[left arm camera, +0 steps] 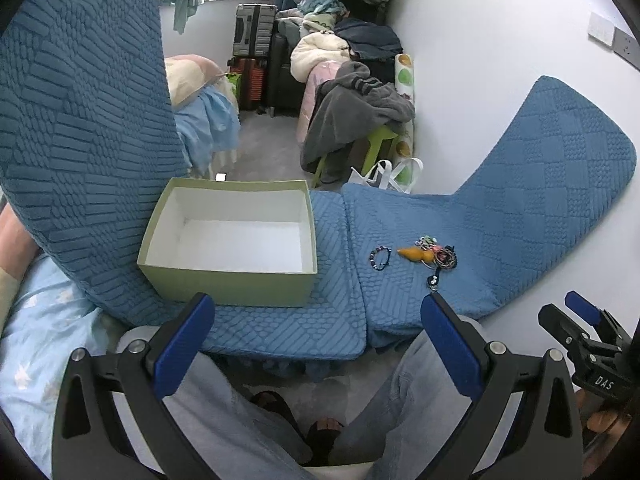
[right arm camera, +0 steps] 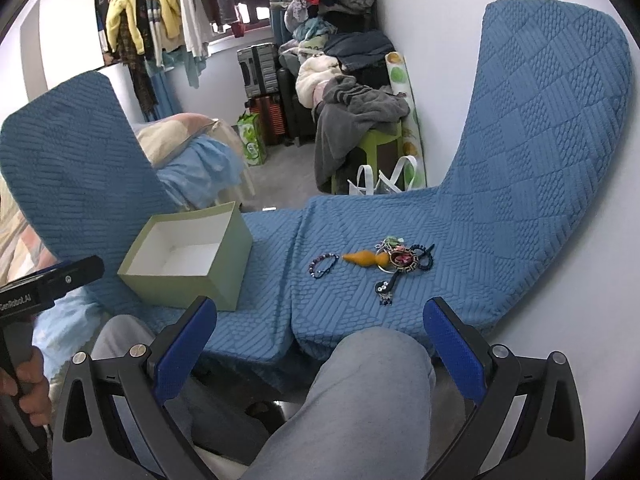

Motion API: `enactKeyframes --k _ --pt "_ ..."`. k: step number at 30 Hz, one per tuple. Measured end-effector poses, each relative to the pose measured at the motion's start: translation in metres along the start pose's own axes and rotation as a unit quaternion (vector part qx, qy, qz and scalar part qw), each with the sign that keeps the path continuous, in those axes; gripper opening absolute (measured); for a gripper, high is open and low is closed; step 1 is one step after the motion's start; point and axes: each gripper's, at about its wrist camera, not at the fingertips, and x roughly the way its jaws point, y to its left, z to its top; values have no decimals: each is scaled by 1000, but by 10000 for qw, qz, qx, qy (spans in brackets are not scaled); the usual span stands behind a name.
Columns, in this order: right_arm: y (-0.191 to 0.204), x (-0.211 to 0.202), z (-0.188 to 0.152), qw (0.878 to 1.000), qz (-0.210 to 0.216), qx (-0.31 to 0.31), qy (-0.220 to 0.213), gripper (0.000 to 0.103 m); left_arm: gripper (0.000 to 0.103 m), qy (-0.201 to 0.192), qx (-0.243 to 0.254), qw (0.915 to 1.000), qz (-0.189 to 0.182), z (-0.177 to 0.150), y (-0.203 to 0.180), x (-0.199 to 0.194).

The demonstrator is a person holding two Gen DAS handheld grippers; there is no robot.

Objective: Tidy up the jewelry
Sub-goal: 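Move both tools toward the jewelry pile on the blue cushion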

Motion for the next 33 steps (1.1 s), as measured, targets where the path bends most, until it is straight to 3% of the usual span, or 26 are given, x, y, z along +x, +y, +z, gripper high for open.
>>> enactKeyframes --k 33 --pt "-8 7 -2 10000 -64 22 22 103 102 81 23 9998 -184 9 -2 10"
